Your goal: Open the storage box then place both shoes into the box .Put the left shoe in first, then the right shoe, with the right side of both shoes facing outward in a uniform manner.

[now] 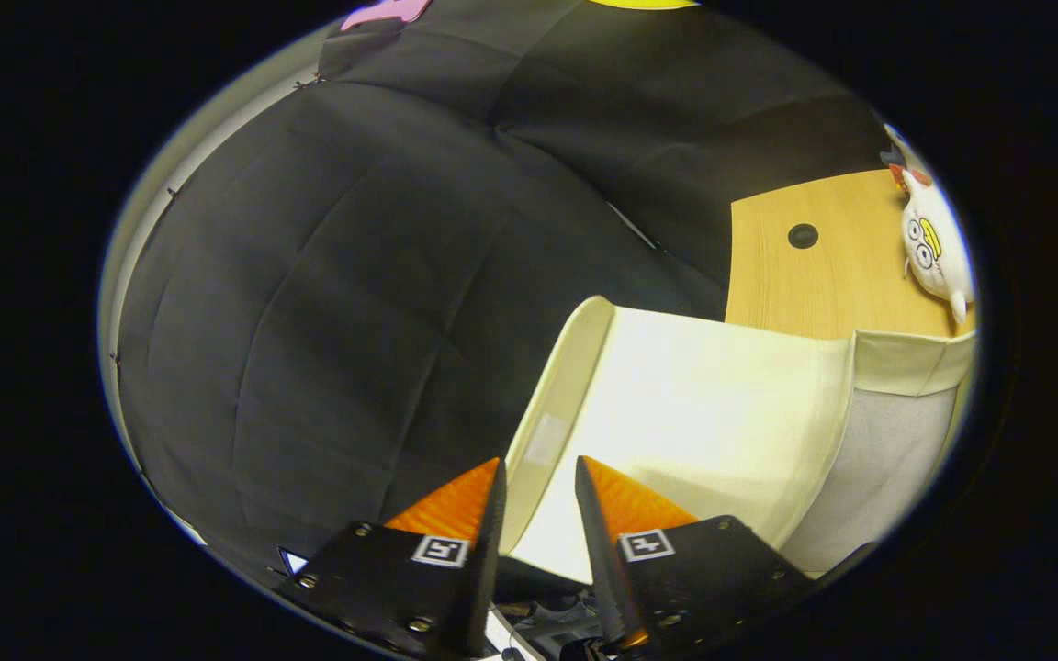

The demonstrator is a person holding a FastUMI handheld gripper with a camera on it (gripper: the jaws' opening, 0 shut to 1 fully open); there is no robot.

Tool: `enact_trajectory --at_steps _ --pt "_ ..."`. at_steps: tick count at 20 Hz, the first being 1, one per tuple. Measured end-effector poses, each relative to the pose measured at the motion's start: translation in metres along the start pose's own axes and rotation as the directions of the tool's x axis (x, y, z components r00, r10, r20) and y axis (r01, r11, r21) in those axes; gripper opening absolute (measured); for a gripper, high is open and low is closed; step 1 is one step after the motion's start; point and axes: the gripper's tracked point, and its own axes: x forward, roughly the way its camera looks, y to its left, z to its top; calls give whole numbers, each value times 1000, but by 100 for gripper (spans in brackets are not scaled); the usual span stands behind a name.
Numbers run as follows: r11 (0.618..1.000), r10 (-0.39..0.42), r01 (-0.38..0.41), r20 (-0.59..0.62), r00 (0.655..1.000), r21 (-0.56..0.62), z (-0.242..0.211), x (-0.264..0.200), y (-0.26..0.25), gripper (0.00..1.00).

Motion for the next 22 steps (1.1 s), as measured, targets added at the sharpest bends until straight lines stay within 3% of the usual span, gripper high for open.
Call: enact_trajectory --at_steps 2,4,6,9,22 --pt "999 -13 12 -29 999 -33 -6 -6 -4 49" --pt "999 -7 5 -40 999 -50 -9 -23 -3 74" --pt "998 -18 15 -48 999 -69 -9 -40 -9 90" --pt "997 -30 27 -40 999 -75 -5 -70 -19 95" --pt "985 -158 165 119 980 -52 23 -214 -121 95"
